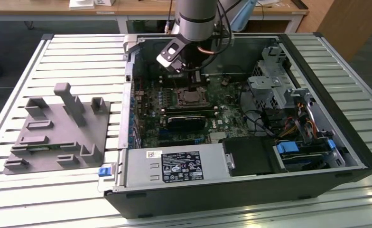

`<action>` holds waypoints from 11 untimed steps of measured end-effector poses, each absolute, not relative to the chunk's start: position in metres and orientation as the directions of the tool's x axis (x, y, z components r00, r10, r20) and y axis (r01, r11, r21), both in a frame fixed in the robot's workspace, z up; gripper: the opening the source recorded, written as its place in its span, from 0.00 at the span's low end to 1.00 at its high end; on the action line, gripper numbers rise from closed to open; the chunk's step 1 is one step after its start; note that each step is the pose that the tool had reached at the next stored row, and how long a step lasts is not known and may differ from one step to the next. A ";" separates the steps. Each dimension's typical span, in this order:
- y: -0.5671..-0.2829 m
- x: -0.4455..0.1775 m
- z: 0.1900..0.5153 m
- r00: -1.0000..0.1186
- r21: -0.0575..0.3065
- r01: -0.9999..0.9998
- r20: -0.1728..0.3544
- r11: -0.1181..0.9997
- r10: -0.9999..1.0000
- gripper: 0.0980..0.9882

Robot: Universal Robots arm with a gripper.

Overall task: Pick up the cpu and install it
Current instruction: 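Install the first cpu locking lever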

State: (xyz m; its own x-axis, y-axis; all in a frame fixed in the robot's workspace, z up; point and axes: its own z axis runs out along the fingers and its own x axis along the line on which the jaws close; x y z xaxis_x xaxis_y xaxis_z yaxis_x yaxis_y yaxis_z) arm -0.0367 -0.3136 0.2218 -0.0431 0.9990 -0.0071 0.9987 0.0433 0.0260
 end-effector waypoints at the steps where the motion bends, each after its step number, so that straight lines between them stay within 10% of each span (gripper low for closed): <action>1: -0.314 -0.037 0.225 -0.043 0.026 0.999 -0.007 0.043 0.999 0.01; 11: -0.314 -0.037 0.261 -0.043 0.026 0.999 -0.007 0.043 0.999 0.01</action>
